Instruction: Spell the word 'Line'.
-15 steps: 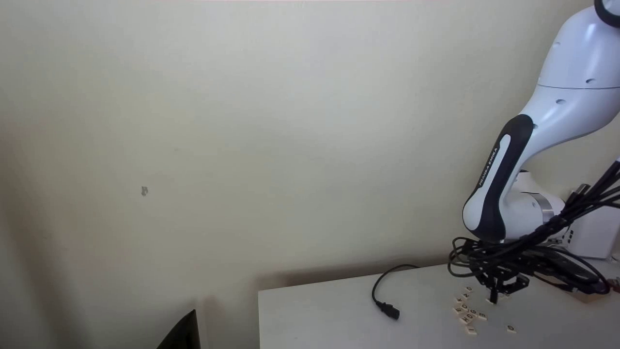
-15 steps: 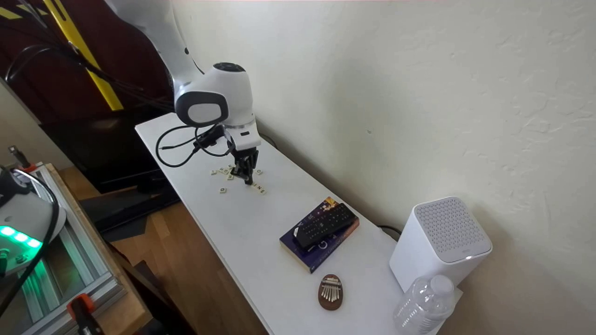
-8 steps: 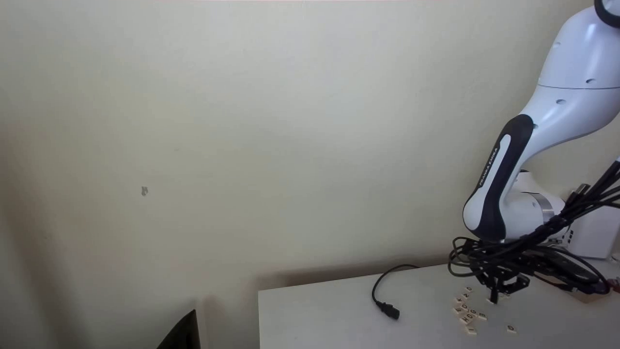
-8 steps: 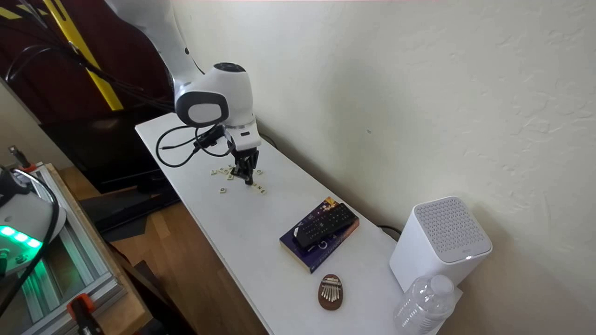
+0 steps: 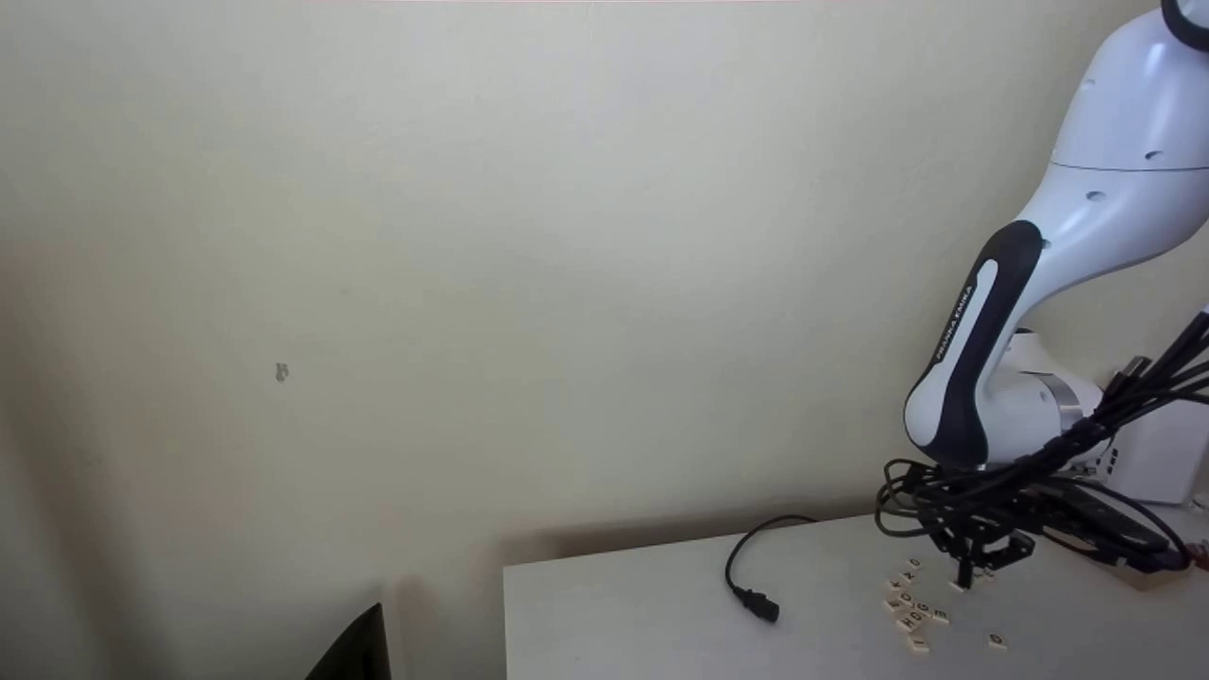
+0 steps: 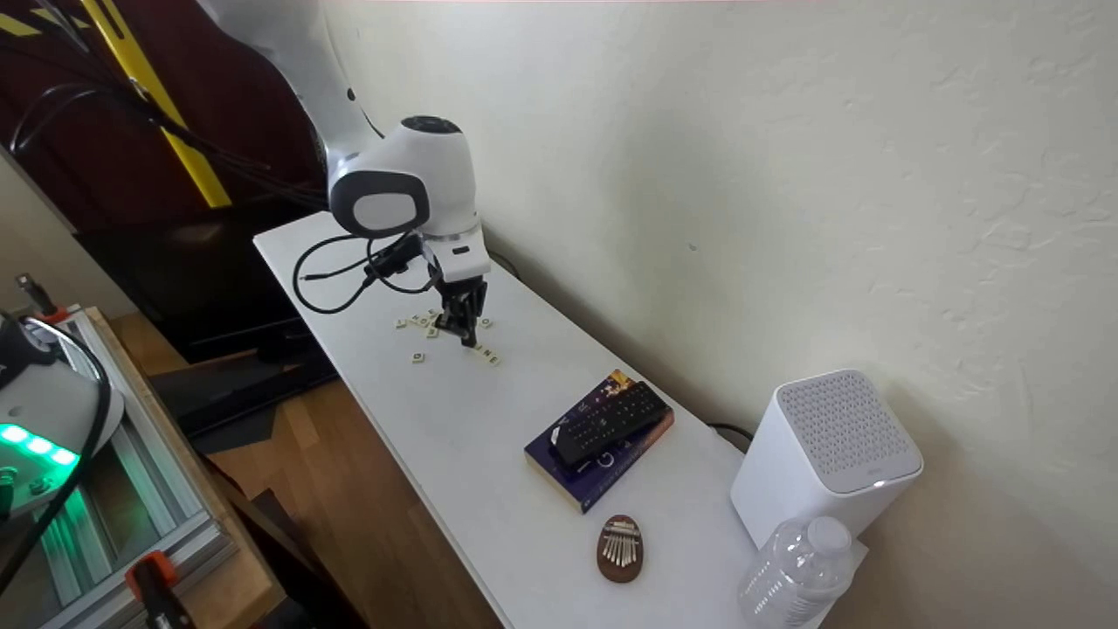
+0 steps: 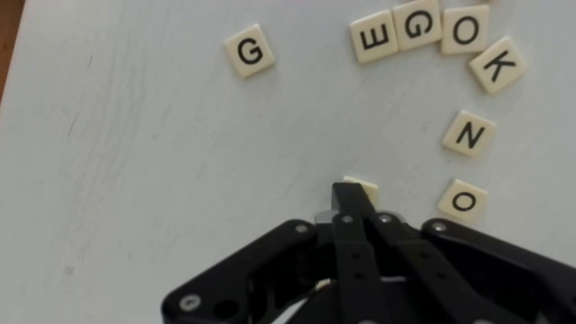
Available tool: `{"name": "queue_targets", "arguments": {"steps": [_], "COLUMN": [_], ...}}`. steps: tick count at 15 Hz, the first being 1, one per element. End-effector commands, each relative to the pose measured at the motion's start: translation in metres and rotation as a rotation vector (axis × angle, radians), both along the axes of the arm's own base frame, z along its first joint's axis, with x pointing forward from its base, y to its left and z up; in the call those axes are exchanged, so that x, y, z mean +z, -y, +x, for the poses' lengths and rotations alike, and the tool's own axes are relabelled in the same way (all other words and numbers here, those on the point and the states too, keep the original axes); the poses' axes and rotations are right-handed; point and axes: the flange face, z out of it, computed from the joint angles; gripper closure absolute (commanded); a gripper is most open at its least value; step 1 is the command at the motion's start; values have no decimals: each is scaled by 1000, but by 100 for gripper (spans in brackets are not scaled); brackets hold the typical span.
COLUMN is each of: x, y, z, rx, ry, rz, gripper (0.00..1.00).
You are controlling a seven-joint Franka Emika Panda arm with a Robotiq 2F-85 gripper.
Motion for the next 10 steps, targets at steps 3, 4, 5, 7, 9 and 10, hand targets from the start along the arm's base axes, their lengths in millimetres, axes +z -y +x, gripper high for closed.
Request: {"name": "queue_targets", "arguments": {"steps": [3,4,5,7,9,10], "x": [16,18,21,26,31,33], "y": [-4,-4,-4,-3,-2,0], "z": [-2,-3,-3,-4,-5,-5], "rx": [3,14,28,65,116,139], "ry": [13,18,20,30,36,39], "rz": [16,18,21,25,32,33], "gripper": [100,100,100,100,100,100]}}
